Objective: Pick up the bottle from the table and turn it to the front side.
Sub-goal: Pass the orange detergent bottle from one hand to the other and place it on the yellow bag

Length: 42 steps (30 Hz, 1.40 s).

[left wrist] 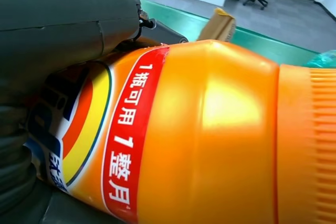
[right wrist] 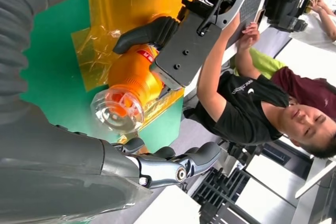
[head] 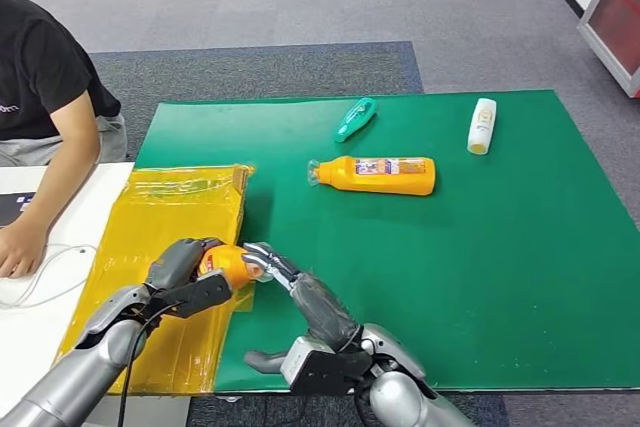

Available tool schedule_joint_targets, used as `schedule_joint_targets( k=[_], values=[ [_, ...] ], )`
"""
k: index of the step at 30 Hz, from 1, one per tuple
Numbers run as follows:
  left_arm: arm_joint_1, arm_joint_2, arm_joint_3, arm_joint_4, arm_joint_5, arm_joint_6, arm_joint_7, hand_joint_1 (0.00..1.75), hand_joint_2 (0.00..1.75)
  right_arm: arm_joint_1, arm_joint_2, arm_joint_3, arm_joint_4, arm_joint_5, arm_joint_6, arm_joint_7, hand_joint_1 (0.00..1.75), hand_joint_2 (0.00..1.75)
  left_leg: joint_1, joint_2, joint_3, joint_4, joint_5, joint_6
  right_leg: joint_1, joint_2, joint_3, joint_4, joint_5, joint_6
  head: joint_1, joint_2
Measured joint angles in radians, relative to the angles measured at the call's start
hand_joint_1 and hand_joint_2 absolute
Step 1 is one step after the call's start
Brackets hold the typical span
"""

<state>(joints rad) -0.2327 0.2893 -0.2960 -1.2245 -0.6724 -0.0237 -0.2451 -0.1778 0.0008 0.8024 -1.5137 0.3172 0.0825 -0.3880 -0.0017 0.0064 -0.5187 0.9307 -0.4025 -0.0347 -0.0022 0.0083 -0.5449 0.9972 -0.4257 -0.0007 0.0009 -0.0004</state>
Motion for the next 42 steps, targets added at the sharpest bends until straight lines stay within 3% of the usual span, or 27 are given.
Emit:
schedule_joint_targets(
  k=[17, 18, 22, 24, 28, 31, 34, 42],
  values=[
    [0.011, -0.023, 0.032, 0.040, -0.102, 0.081, 0.016, 1.75, 1.75, 0.005, 0.000, 0.001, -0.001, 0.020, -0.004, 0.000, 0.00, 1.75, -0.001, 0.000, 0.000, -0.001, -0.001, -0.001, 0.000, 0.000, 0.000, 0.000, -0.003, 0.002, 0.000, 0.000],
    [0.011, -0.025, 0.032, 0.042, -0.104, 0.081, 0.015, 1.70, 1.75, 0.006, 0.000, 0.001, -0.001, 0.022, -0.005, -0.001, 0.00, 1.75, -0.001, 0.000, 0.000, -0.001, -0.001, -0.001, 0.000, 0.000, 0.000, 0.000, -0.003, 0.002, 0.000, 0.000],
    [0.009, -0.029, 0.032, 0.052, -0.109, 0.098, 0.003, 1.20, 1.75, 0.006, 0.000, 0.001, -0.001, 0.026, -0.009, -0.002, 0.00, 1.75, -0.001, 0.000, 0.000, -0.001, -0.001, -0.001, 0.000, 0.000, 0.000, 0.000, -0.003, 0.002, 0.000, 0.000],
    [0.008, -0.033, 0.032, 0.060, -0.109, 0.108, -0.007, 1.11, 1.75, 0.005, 0.000, 0.001, -0.001, 0.028, -0.010, -0.002, 0.00, 1.75, 0.000, 0.000, 0.000, -0.001, -0.001, -0.001, 0.000, 0.000, 0.000, 0.000, -0.003, 0.002, 0.000, 0.000],
    [0.004, -0.041, 0.033, 0.075, -0.107, 0.116, -0.028, 0.38, 1.75, 0.005, 0.000, 0.001, -0.001, 0.031, -0.010, -0.004, 0.00, 1.75, -0.001, -0.001, 0.000, -0.001, -0.001, -0.001, 0.000, -0.001, 0.000, 0.000, -0.003, 0.002, 0.000, 0.000],
    [-0.001, -0.046, 0.034, 0.090, -0.107, 0.117, -0.033, 0.10, 1.75, 0.004, 0.000, 0.002, -0.001, 0.032, -0.010, -0.004, 0.00, 1.75, -0.001, -0.001, 0.000, -0.001, -0.001, -0.001, 0.000, -0.001, 0.000, 0.000, -0.003, 0.002, 0.000, 0.000],
    [0.008, -0.050, 0.033, 0.119, -0.111, 0.131, -0.037, 0.02, 1.75, 0.004, 0.000, 0.002, -0.001, 0.033, -0.010, -0.006, 0.00, 1.75, -0.001, -0.001, -0.003, 0.000, 0.002, -0.005, 0.000, 0.000, -0.003, 0.000, -0.003, 0.003, 0.000, 0.000],
    [0.019, -0.061, 0.036, 0.167, -0.143, 0.204, -0.055, 0.12, 1.75, 0.003, 0.000, 0.003, -0.001, 0.034, -0.010, -0.007, 0.00, 1.75, -0.001, -0.003, -0.018, 0.002, 0.009, -0.005, -0.001, -0.003, -0.016, 0.000, 0.000, 0.007, 0.000, 0.000]
  ],
)
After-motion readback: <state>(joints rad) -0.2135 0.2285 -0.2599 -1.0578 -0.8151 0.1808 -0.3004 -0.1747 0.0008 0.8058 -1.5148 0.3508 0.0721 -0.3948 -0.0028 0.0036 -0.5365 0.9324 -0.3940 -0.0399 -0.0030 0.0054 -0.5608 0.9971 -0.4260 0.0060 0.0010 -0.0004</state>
